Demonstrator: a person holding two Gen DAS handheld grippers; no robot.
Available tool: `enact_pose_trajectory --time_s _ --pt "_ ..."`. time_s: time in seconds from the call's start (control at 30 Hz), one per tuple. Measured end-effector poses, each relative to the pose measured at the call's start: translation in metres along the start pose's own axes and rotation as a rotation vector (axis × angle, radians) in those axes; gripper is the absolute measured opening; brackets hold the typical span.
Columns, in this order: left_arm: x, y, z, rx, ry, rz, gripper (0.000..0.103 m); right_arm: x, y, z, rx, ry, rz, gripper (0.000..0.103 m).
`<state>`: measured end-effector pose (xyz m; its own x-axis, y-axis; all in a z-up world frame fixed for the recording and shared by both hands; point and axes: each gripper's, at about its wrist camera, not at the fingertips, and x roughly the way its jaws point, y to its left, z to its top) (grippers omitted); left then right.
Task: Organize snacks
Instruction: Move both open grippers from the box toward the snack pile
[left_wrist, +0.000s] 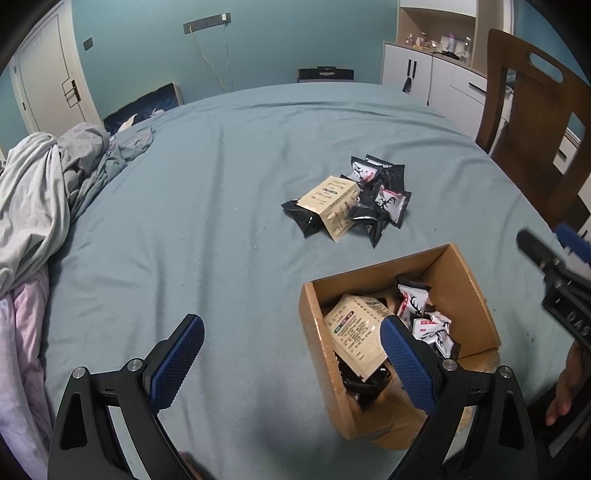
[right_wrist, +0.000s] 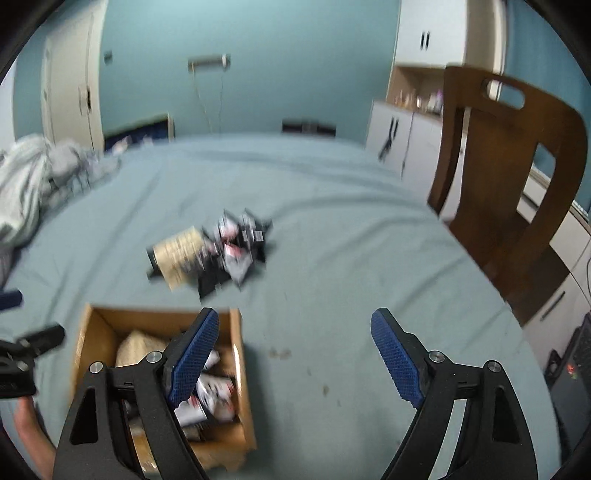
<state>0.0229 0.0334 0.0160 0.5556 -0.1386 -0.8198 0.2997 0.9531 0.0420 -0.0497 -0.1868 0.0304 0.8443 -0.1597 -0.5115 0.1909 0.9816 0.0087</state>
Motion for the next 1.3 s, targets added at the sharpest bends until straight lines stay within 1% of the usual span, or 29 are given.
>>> enact_pose_trajectory --time_s 0.03,0.1,0.17,0.23,0.33,0.43,0.57,0.67,0.77,0.83,0.87,0.93,1.03,1.1,1.2,1.3 --pt "0.0 -0.001 0.0 0.003 -0.004 0.005 0.098 -0.004 -0.001 -0.001 0.01 -0.031 0.011 0.084" --pt "0.0 -0.002 0.001 0.011 -0.011 0.018 0.098 -0.005 -0.001 -0.002 -0.004 -0.041 -0.003 0.084" --pt "0.0 -0.003 0.001 0.017 -0.014 0.025 0.098 -0.002 0.003 -0.01 -0.041 -0.01 -0.018 0.084" --pt "0.001 -0.004 0.002 0.019 -0.015 0.025 0.098 0.008 0.01 -0.011 -0.083 0.052 -0.015 0.084" --pt "0.001 -0.005 0.003 0.023 -0.012 0.022 0.098 0.014 0.013 -0.01 -0.119 0.11 -0.007 0.084" --pt "0.001 -0.003 0.005 0.014 -0.016 0.024 0.098 0.02 0.005 -0.002 -0.087 0.144 0.071 0.084" --pt "0.003 -0.001 0.007 -0.005 -0.01 0.014 0.098 0.041 -0.013 0.014 -0.049 0.222 0.096 0.084" --pt "0.006 -0.001 0.008 -0.01 -0.001 0.007 0.098 0.067 -0.018 0.03 -0.031 0.272 0.115 0.084" --pt "0.009 -0.002 0.01 -0.014 0.005 0.01 0.098 0.083 -0.031 0.045 0.02 0.317 0.14 0.084" --pt "0.01 -0.001 0.011 -0.02 0.008 0.005 0.098 0.099 -0.037 0.053 0.054 0.326 0.147 0.084" --pt "0.011 -0.001 0.01 -0.021 0.01 0.002 0.098 0.106 -0.039 0.057 0.06 0.323 0.136 0.084" --pt "0.012 -0.001 0.01 -0.021 0.017 -0.001 0.098 0.118 -0.04 0.064 0.056 0.319 0.112 0.084" --pt "0.015 0.0 0.011 -0.022 0.027 0.0 0.098 0.14 -0.036 0.067 0.055 0.333 0.106 0.084" --pt "0.019 0.001 0.011 -0.026 0.033 0.001 0.098 0.151 -0.036 0.07 0.064 0.346 0.117 0.084" --pt "0.024 0.003 0.013 -0.03 0.044 0.003 0.098 0.165 -0.036 0.075 0.076 0.36 0.164 0.084" --pt "0.03 0.006 0.014 -0.033 0.057 0.006 0.098 0.177 -0.033 0.08 0.058 0.366 0.193 0.084"
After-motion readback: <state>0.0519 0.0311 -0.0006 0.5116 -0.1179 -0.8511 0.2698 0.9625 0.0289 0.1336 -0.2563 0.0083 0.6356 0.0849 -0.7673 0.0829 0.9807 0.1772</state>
